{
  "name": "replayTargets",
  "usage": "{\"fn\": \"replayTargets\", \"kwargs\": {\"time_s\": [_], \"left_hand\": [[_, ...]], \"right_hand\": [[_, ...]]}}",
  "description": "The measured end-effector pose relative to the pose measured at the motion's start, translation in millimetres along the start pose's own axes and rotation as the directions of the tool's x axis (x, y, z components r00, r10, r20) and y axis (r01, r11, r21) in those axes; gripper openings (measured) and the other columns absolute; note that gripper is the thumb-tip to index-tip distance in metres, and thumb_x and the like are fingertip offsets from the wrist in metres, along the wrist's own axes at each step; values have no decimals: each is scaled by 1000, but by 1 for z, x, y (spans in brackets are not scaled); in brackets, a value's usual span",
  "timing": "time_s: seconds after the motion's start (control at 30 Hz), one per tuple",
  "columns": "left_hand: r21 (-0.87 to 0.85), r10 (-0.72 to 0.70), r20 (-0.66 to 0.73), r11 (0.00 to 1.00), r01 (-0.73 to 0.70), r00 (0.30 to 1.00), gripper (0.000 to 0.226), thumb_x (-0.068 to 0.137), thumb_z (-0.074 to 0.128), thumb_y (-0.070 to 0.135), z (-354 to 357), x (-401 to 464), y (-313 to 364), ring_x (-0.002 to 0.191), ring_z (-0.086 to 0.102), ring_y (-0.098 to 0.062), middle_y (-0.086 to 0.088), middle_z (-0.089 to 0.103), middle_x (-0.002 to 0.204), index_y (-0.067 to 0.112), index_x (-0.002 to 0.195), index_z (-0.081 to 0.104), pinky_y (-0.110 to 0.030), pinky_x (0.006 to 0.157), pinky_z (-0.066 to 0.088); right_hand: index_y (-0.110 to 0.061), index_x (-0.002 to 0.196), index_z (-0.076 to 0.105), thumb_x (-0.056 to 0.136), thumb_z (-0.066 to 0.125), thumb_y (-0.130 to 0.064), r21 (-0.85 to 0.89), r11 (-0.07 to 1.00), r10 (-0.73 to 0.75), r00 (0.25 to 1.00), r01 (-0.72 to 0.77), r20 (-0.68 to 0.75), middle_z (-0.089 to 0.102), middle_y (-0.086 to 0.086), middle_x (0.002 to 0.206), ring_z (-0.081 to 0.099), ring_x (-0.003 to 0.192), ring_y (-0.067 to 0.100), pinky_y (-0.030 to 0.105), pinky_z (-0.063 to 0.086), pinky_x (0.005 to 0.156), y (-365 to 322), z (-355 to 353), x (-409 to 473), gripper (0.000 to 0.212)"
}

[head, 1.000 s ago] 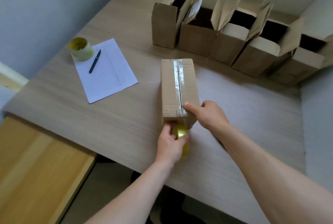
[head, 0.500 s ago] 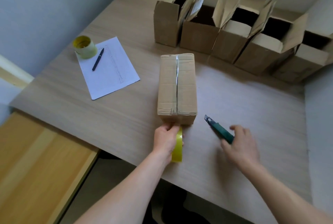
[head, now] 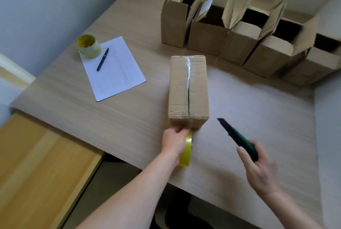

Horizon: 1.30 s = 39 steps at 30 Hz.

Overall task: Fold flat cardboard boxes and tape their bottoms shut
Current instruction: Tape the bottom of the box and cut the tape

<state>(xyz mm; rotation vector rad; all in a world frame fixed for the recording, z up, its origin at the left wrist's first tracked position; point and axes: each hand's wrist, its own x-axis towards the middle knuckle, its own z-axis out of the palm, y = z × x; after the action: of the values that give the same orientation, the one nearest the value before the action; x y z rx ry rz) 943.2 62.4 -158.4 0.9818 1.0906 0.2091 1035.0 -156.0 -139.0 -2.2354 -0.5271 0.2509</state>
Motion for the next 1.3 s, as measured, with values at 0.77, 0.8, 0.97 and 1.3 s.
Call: {"fn": "replayTargets", "kwargs": {"time_s": [0.77, 0.8, 0.97, 1.3], "left_hand": [[292, 114, -63, 952, -91, 992, 27, 84, 71, 27, 5, -10, 3, 63, 46, -18, 4, 53, 60, 3, 71, 69, -30, 59, 39], [319, 126, -20, 941, -113, 992, 26, 86, 70, 25, 4, -14, 3, 63, 43, -15, 5, 53, 60, 4, 70, 69, -28, 59, 36], [156, 61, 173, 984, -89, 983, 14, 90, 69, 22, 6, -47, 8, 89, 67, -12, 6, 75, 91, 21, 81, 79, -29, 85, 53], [695, 707, 497, 23, -719, 503, 33, 94, 51, 47, -13, -74, 45, 97, 49, -24, -1, 53, 111, 36, 120, 67, -40, 75, 48]], "right_hand": [[-28, 144, 45, 94, 53, -46, -660, 747, 255, 952, -80, 172, 54, 3, 124, 51, 112, 25, 38, 45, 90, 10, 11, 25, 53], [-26, 144, 46, 93, 57, -43, -605, 791, 215, 968, -94, 131, 54, 5, 129, 50, 117, 26, 39, 42, 95, 5, 13, 25, 55], [-47, 124, 55, 86, 66, -29, 363, 887, 195, 944, -286, 266, 68, 3, 88, 66, 79, 17, 26, 55, 67, -63, 33, 3, 44], [-8, 91, 72, 91, 63, -11, 686, 565, 251, 888, -458, 386, 64, 14, 73, 57, 53, 20, 27, 48, 46, -110, 44, 3, 9]]}}
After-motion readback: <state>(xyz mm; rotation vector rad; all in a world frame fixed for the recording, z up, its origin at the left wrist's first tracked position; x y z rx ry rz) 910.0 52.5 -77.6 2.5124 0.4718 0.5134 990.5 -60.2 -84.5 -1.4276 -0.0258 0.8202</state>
